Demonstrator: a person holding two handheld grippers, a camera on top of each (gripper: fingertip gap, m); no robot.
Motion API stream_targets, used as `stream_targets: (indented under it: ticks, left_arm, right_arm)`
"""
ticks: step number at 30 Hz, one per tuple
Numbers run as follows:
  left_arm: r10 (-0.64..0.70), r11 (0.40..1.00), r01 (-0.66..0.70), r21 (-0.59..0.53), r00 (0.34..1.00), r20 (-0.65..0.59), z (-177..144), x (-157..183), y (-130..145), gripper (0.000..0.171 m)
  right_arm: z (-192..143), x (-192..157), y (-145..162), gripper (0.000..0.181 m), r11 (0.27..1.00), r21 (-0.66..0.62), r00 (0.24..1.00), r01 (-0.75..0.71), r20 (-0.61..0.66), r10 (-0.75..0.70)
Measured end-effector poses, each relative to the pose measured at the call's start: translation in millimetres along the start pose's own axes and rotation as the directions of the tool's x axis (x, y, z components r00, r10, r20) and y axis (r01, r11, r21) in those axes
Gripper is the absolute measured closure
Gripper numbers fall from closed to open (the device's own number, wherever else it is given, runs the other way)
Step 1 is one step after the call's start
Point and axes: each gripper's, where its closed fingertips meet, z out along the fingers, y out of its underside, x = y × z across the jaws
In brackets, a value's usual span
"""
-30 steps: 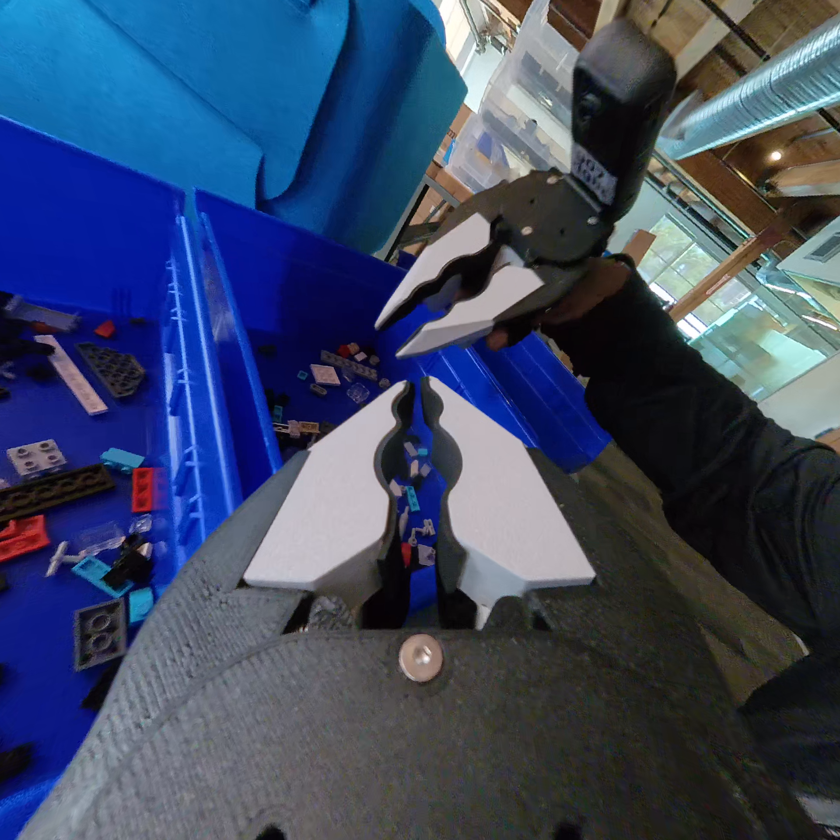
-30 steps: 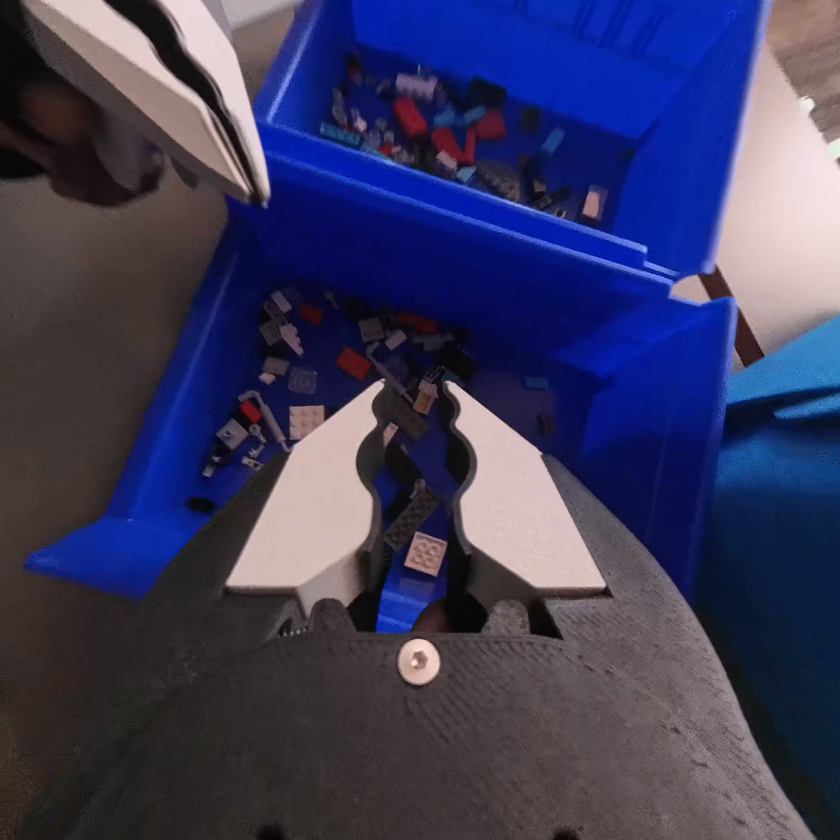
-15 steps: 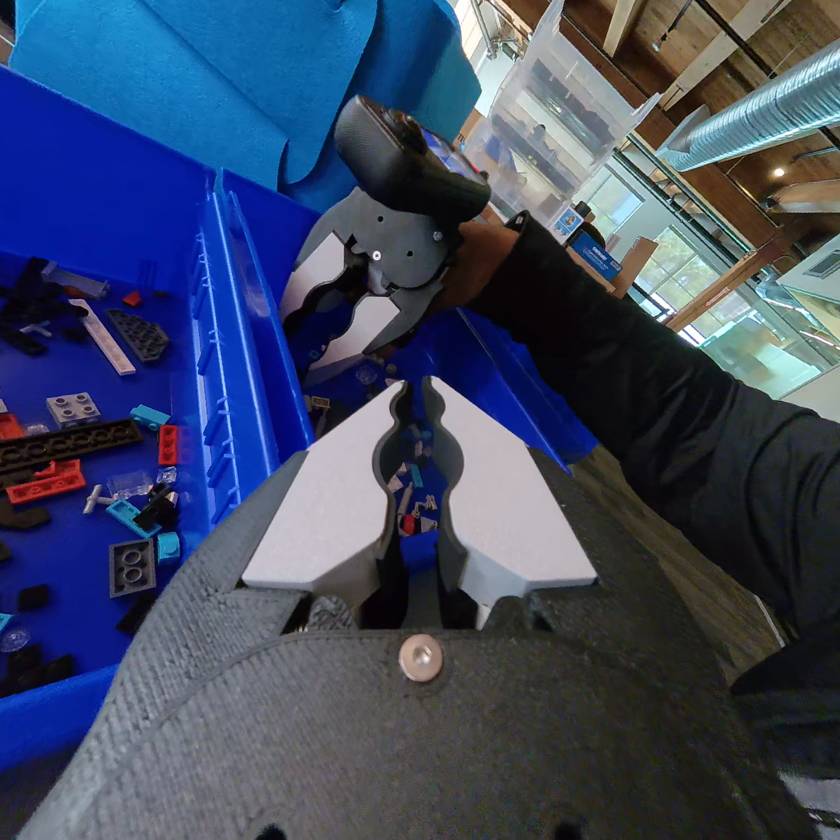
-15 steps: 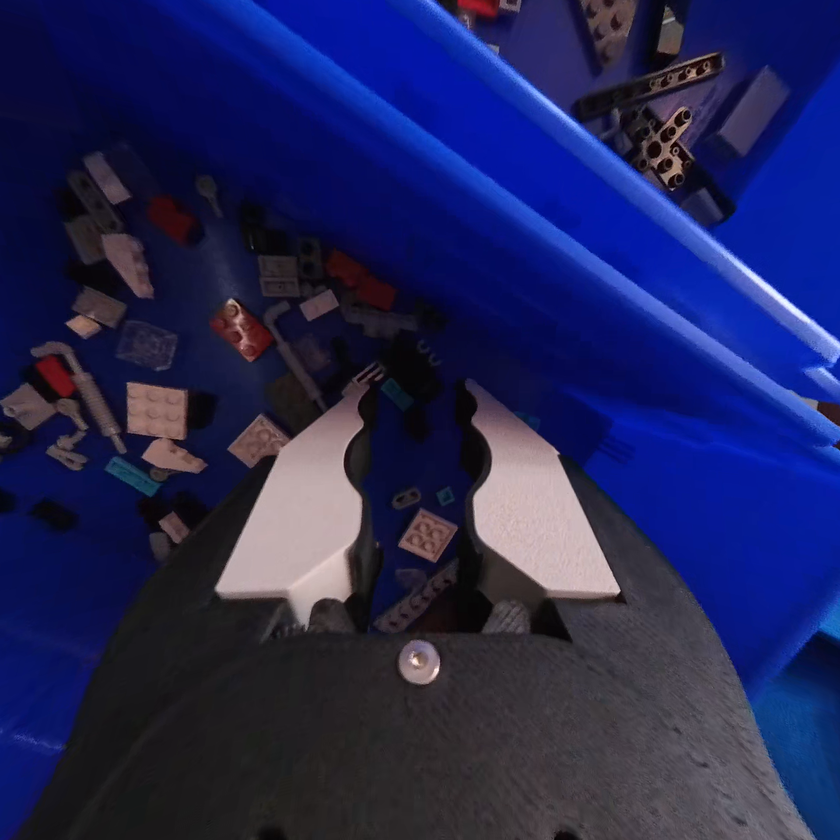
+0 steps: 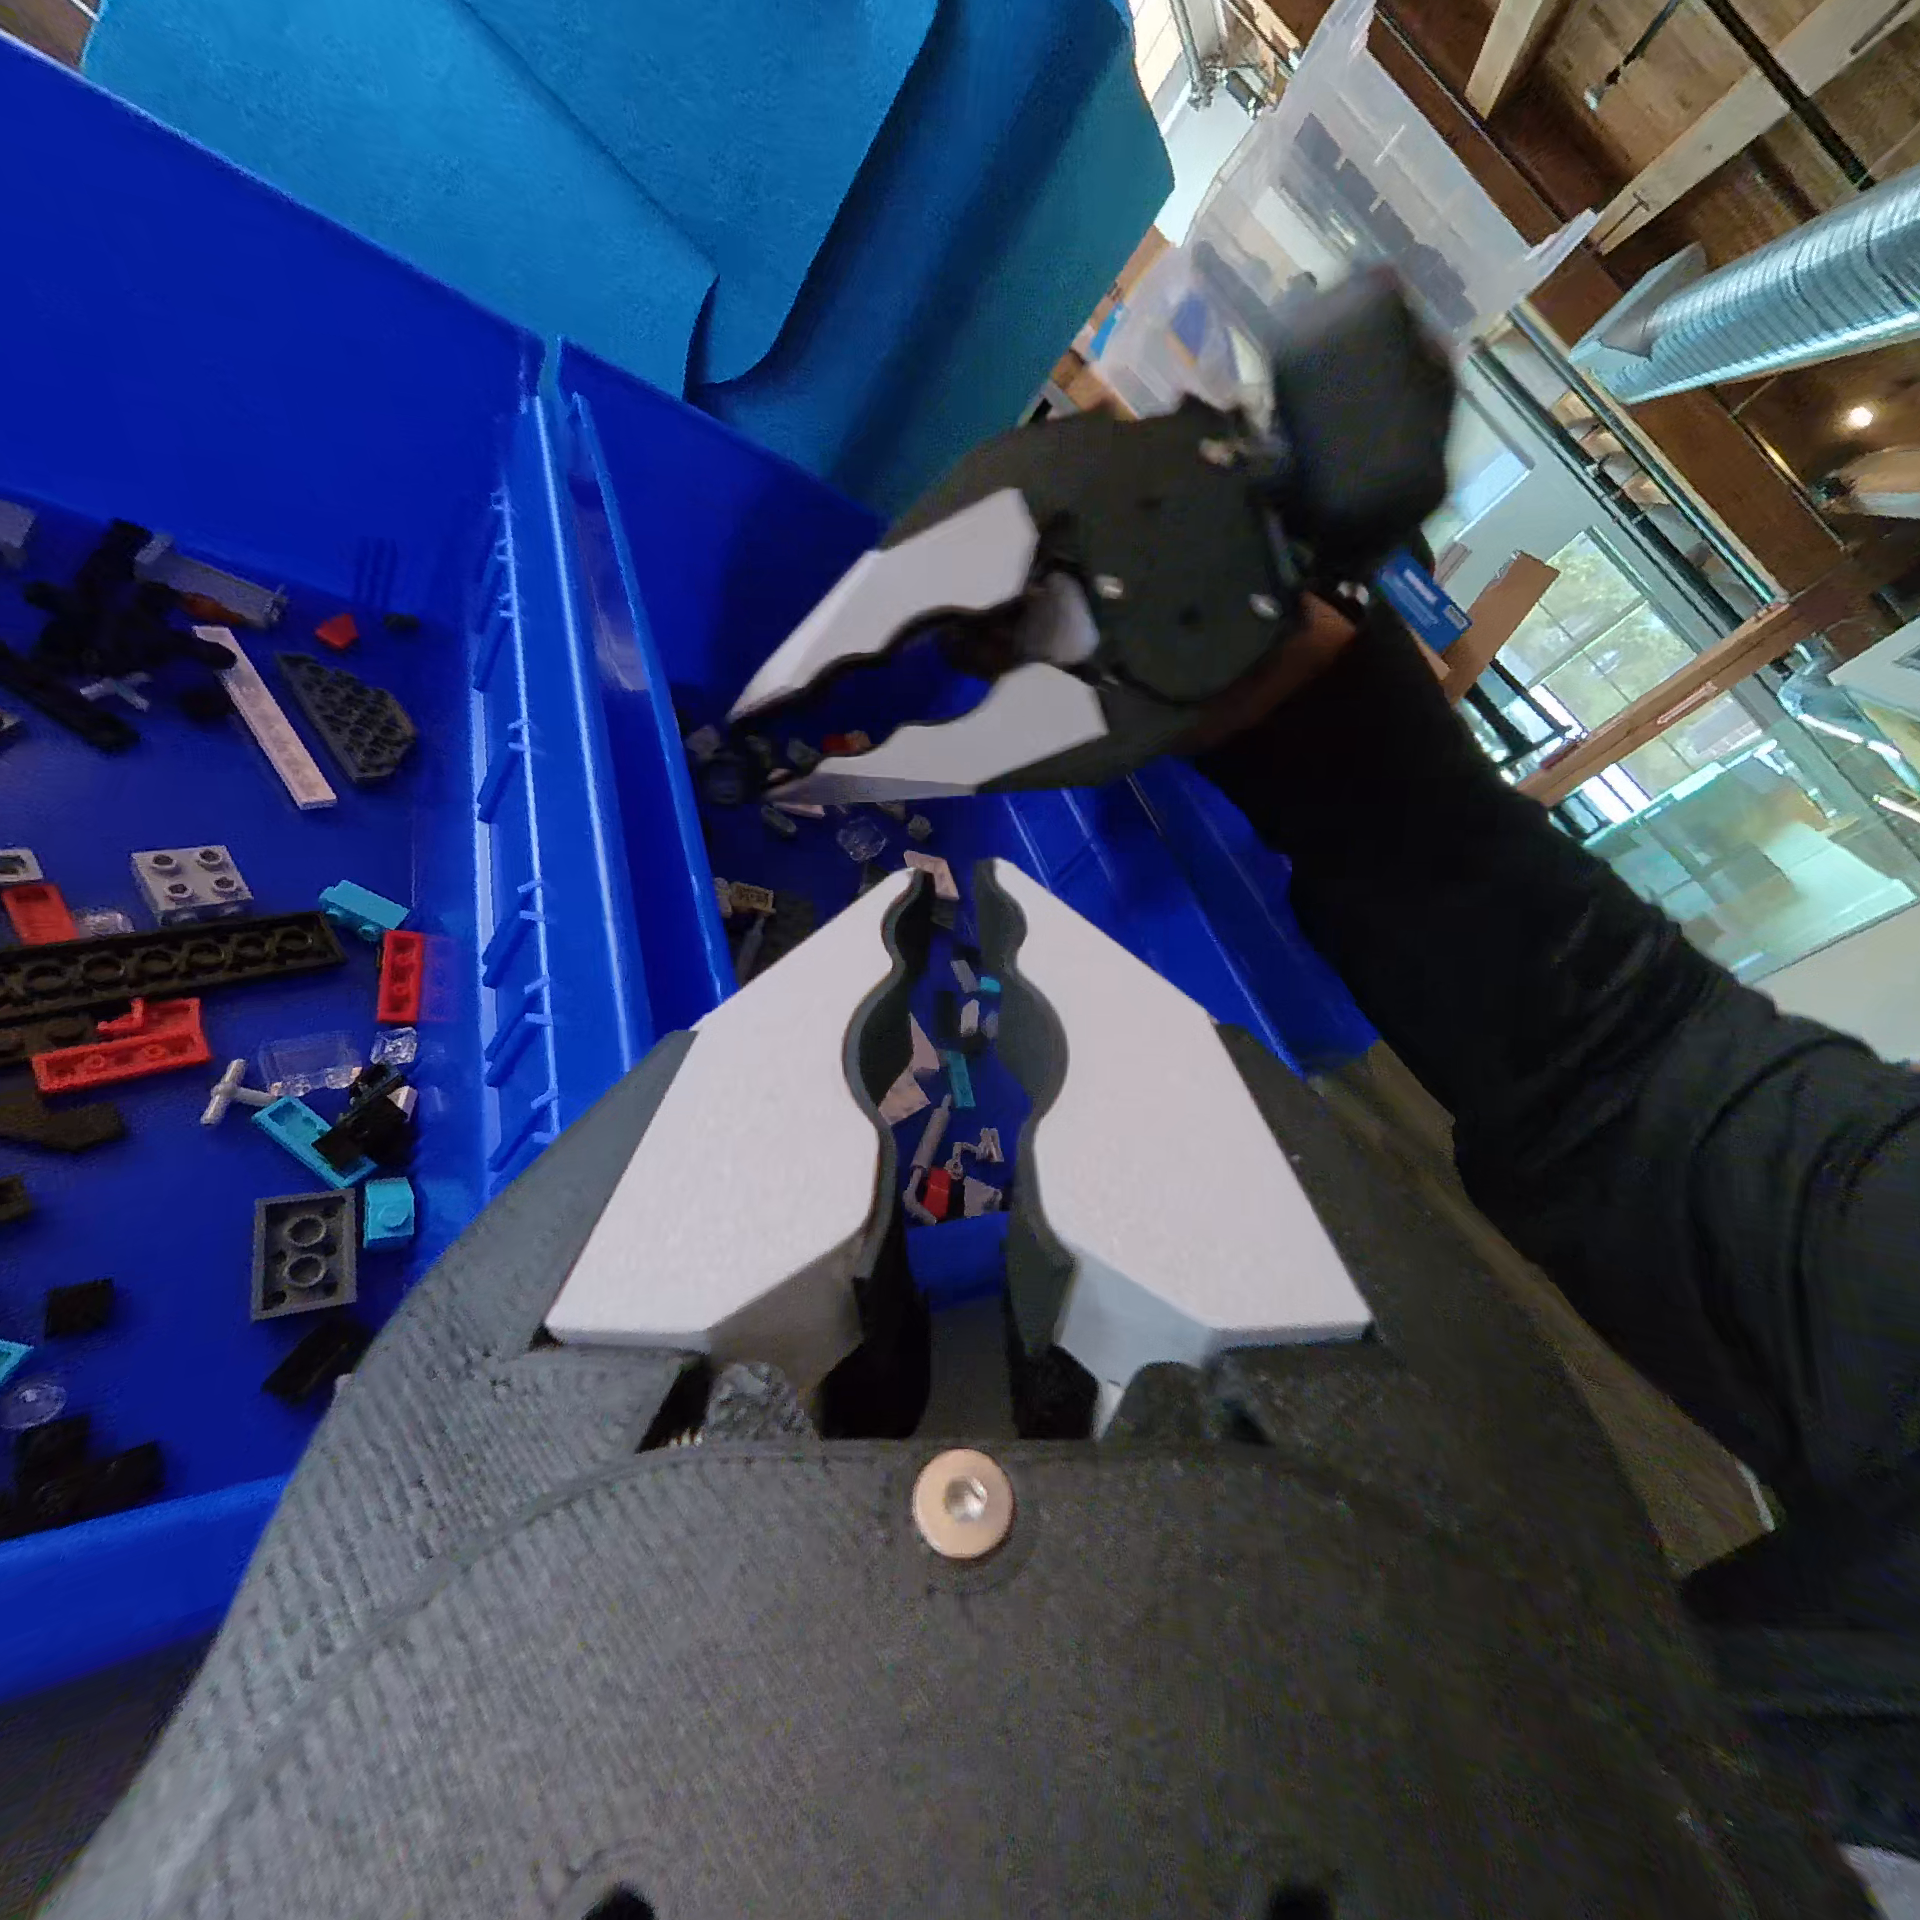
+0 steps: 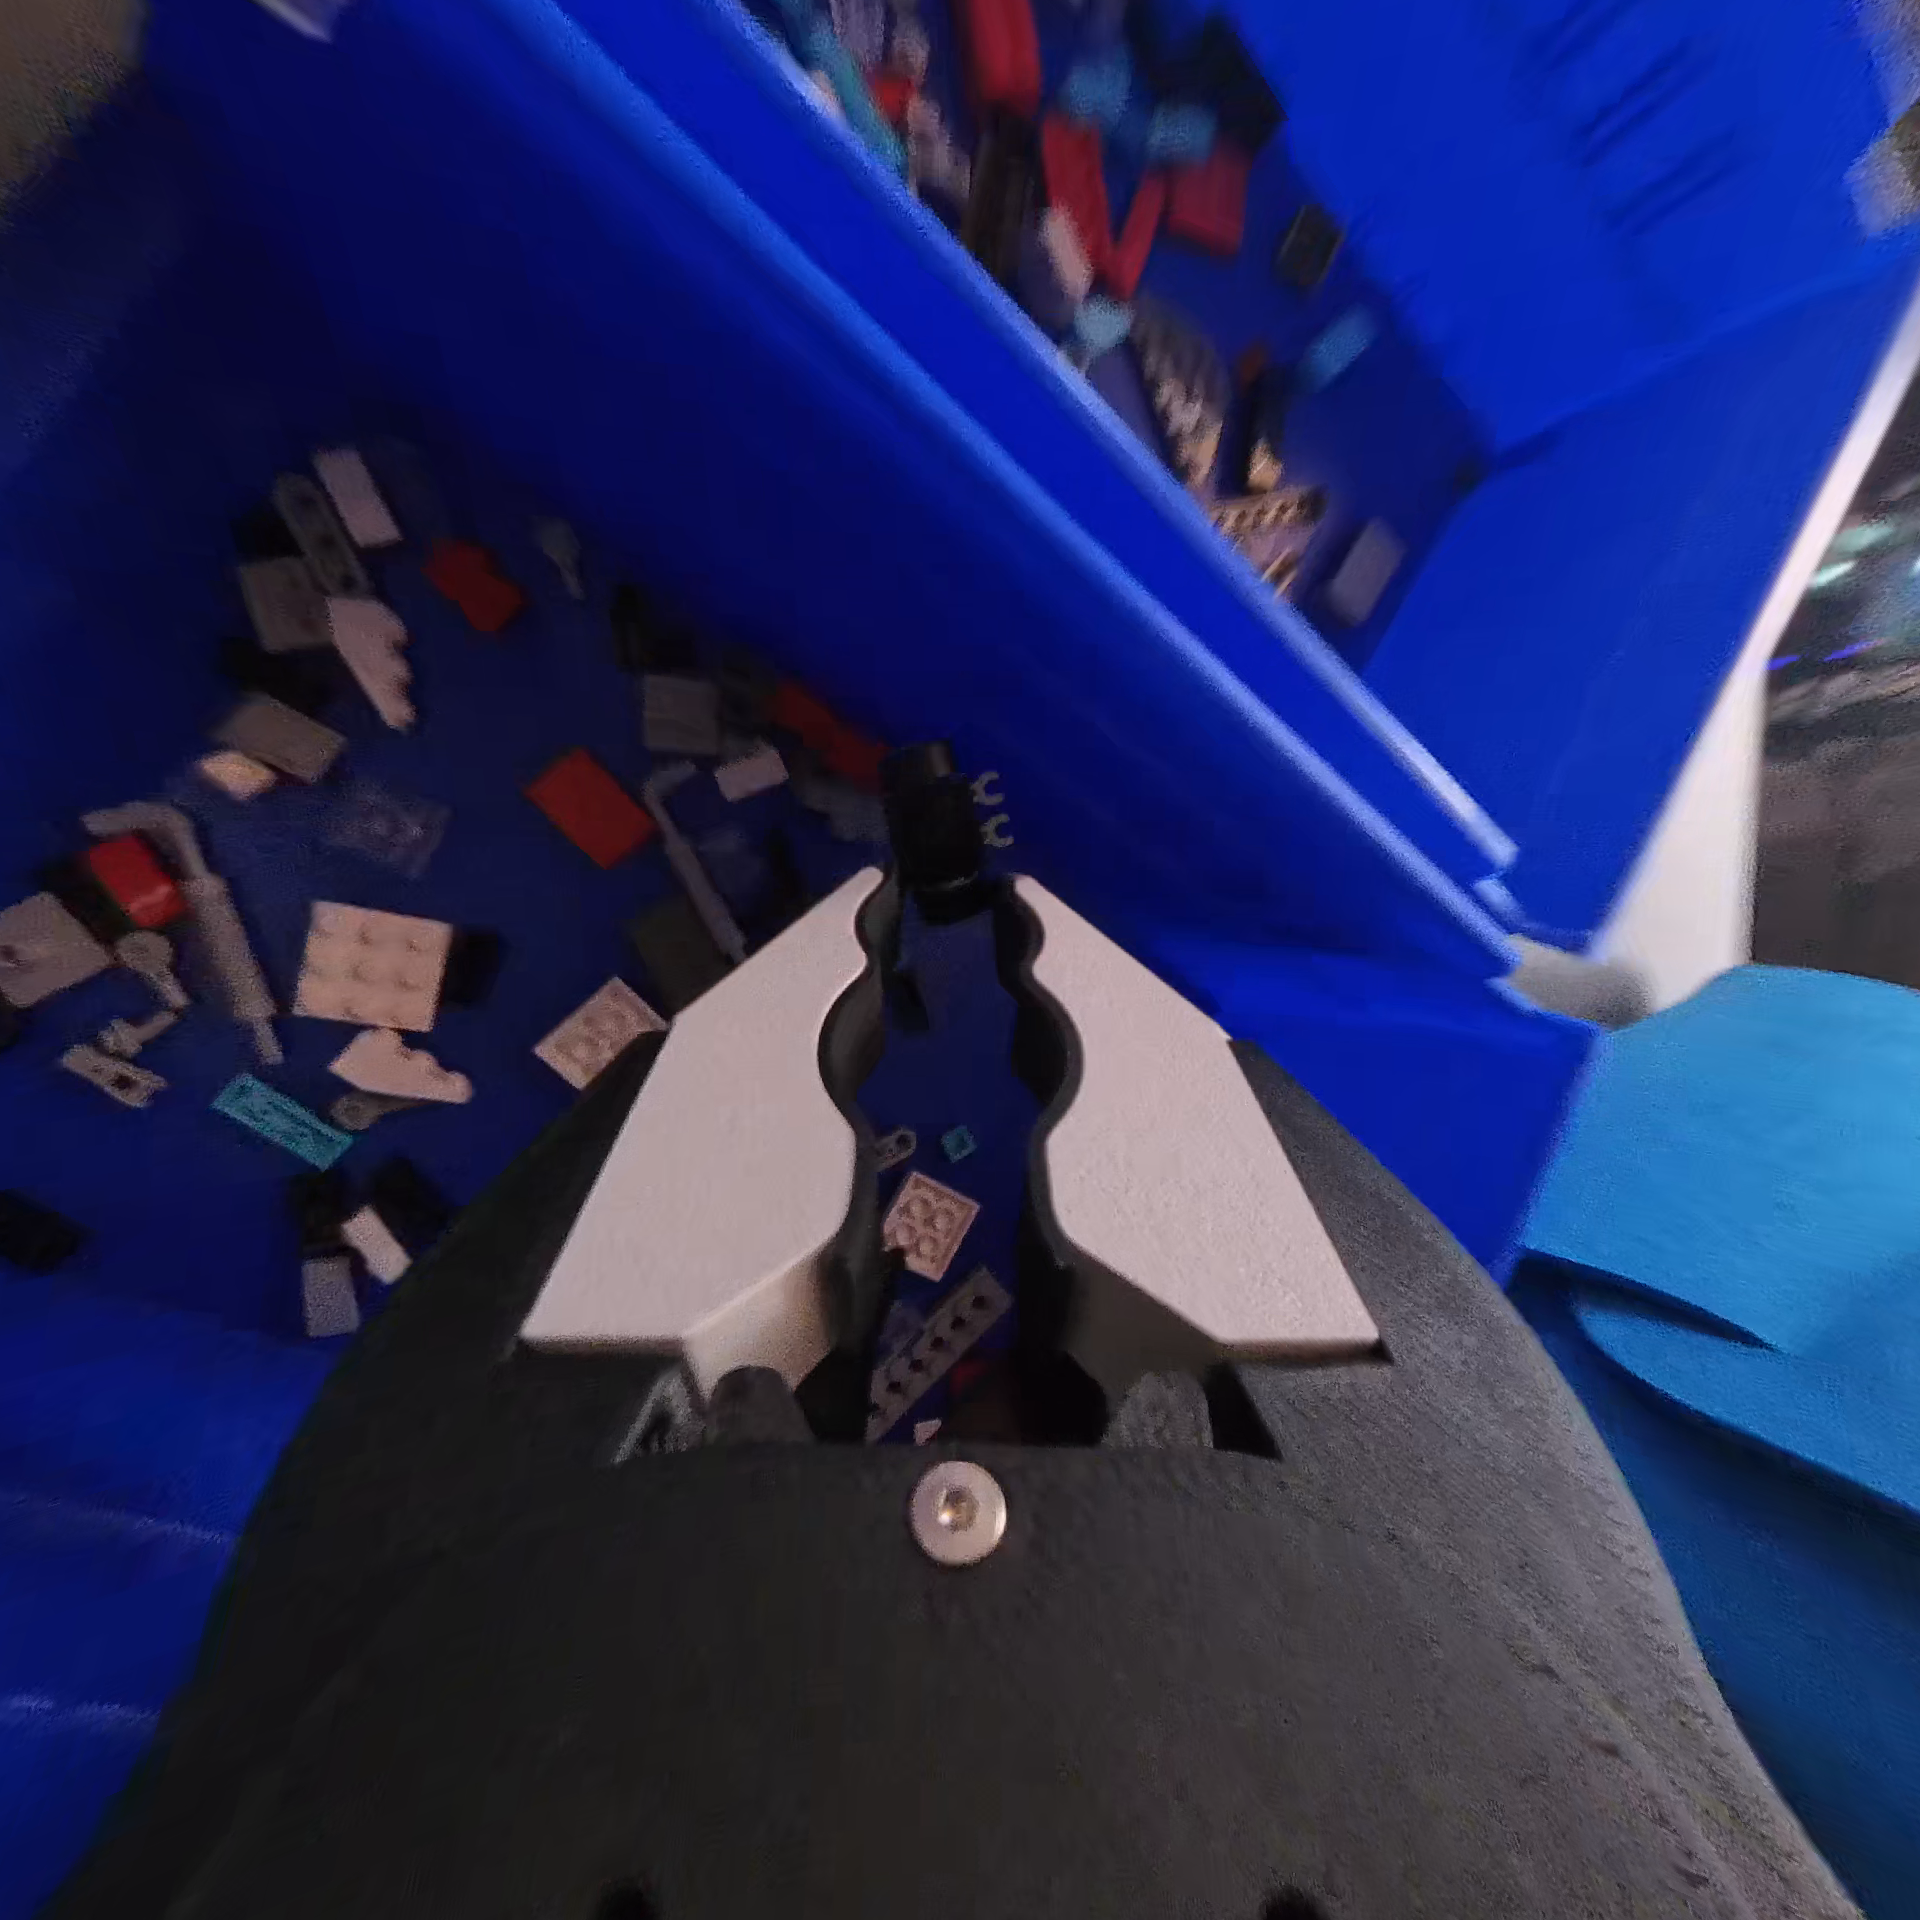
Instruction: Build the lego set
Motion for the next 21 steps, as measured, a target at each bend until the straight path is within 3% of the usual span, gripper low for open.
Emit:
stream_targets:
  ticks: [6, 10, 16, 21]
  left_arm:
    - [-0.069, 0.997, 0.07, 0.045, 0.997, -0.022, 5, 6, -9, 0.139]
    - [-0.085, 0.994, 0.089, 0.067, 0.995, -0.06, 12, 15, -11, 0.131]
    - [-0.081, 0.992, 0.092, 0.088, 0.99, -0.118, 16, 25, -12, 0.134]
    - [-0.062, 0.988, 0.084, 0.129, 0.984, -0.166, 15, 32, -17, 0.148]
  right_arm:
    - [-52, -12, -42, 0.161, 0.979, 0.151, 0.954, 0.137, -0.288, -0.089]
    - [-74, -21, -61, 0.162, 0.959, 0.212, 0.908, 0.188, -0.41, -0.087]
    - [-84, -28, -74, 0.162, 0.946, 0.248, 0.863, 0.207, -0.503, -0.057]
    - [-84, -34, -82, 0.163, 0.933, 0.254, 0.83, 0.254, -0.553, -0.076]
